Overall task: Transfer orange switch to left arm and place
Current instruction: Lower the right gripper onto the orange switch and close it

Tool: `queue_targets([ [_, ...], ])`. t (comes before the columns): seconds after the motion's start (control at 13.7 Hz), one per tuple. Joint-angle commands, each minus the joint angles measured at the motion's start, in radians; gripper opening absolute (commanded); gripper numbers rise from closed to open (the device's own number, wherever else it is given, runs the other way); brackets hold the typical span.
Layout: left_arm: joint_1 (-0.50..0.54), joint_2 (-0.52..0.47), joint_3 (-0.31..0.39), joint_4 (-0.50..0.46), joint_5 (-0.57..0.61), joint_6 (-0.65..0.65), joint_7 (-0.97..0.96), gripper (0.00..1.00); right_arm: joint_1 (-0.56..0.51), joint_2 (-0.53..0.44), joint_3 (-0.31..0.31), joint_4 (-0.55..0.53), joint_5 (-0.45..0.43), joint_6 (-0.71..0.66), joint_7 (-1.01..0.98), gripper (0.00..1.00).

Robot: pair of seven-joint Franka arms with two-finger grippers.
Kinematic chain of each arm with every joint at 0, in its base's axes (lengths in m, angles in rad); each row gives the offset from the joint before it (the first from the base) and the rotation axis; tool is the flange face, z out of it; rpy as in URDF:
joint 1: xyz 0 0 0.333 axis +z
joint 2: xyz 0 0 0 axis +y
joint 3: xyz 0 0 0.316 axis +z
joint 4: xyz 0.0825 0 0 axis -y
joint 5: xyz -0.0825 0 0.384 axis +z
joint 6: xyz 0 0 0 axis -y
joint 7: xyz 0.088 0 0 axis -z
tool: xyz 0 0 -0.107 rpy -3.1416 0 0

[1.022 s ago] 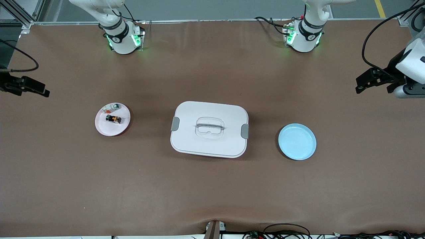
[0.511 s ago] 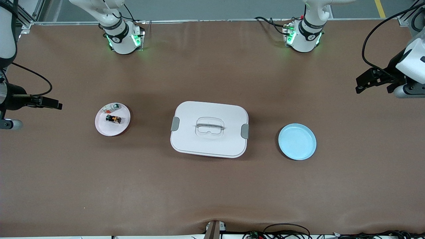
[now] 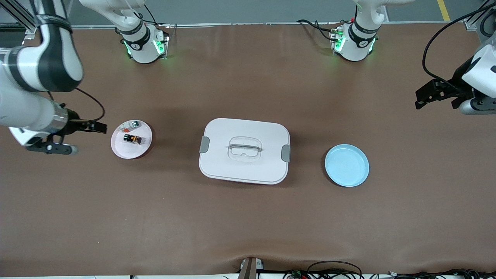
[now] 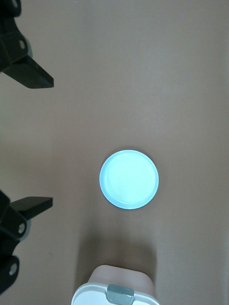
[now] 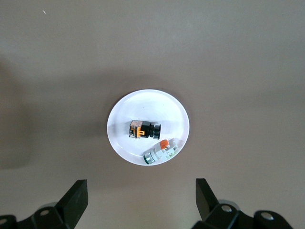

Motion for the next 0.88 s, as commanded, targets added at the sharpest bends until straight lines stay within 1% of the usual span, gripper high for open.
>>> queue_targets([
  [0.0, 0.002, -0.001, 0.0, 0.012, -0.019, -0.013, 0.018, 1.0, -0.002, -0.094, -0.002, -0.189, -0.023, 0.136, 0.037, 1.0],
  [0.15, 0.006, -0.001, -0.002, 0.012, -0.019, -0.013, 0.018, 1.0, 0.0, -0.094, -0.001, -0.259, -0.052, 0.225, 0.088, 1.0],
  [0.29, 0.005, -0.001, -0.002, 0.012, -0.017, -0.013, 0.018, 1.0, 0.003, -0.086, -0.001, -0.322, -0.06, 0.312, 0.137, 1.0],
  [0.51, 0.006, -0.001, -0.002, 0.012, -0.019, -0.013, 0.018, 1.0, 0.006, -0.057, 0.001, -0.38, -0.063, 0.414, 0.204, 1.0],
  [0.66, 0.006, -0.001, -0.002, 0.012, -0.019, -0.013, 0.018, 1.0, 0.023, -0.022, -0.001, -0.408, -0.064, 0.477, 0.208, 1.0],
  [0.8, 0.005, -0.001, -0.002, 0.013, -0.017, -0.013, 0.018, 1.0, 0.018, 0.012, -0.001, -0.428, -0.112, 0.536, 0.209, 1.0],
])
